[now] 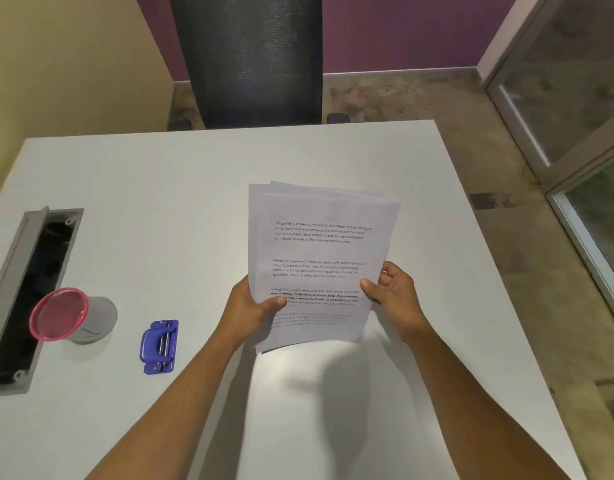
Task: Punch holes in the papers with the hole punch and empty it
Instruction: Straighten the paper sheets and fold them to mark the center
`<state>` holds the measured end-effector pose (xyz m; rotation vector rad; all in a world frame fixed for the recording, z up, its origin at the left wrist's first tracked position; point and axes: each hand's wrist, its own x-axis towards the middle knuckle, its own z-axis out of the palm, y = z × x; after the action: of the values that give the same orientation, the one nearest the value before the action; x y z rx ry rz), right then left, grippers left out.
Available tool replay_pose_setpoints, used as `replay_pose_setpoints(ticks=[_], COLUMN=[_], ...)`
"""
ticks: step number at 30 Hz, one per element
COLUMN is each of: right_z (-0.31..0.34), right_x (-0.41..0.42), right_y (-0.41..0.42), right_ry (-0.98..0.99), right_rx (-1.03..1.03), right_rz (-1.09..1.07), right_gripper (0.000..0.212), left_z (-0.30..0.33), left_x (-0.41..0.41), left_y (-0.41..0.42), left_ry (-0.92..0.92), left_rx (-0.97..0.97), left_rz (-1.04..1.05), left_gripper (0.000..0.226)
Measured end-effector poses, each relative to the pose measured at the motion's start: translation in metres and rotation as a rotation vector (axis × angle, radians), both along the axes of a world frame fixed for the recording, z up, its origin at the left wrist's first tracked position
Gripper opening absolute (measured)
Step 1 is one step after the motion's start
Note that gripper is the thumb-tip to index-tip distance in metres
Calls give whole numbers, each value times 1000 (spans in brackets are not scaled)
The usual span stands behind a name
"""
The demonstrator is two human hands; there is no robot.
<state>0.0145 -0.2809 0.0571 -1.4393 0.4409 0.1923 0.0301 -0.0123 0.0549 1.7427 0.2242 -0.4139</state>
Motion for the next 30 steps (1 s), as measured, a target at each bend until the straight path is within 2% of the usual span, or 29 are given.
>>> replay_pose_setpoints(ticks=[8,10,14,16,20,25,30], right_z=[59,60,51,45,41,35,40], right_x=[19,18,13,11,12,18,19], right_y=[13,11,9,10,16,22,21], right_ry=[-222,-250,-259,-265,-228,-161,-207], right_rx=[-72,-80,-154,-195,-187,-186,-203], right_rz=[-100,-92,7,35,-21,-125,-136], right_gripper=[29,27,39,42,42,33,28], left_z=[39,44,50,51,52,55,64], left_x=[22,24,21,19,18,21,22], left_y=[-8,-8,-12,-17,-29,-43,-43], left_ry=[-185,-213,-241,-257,-275,-270,-279], left_rx=[21,2,-104,-123,-109,-96,-92], left_rz=[149,163,218,215,197,238,236], left_gripper=[35,40,57,59,46,34,31])
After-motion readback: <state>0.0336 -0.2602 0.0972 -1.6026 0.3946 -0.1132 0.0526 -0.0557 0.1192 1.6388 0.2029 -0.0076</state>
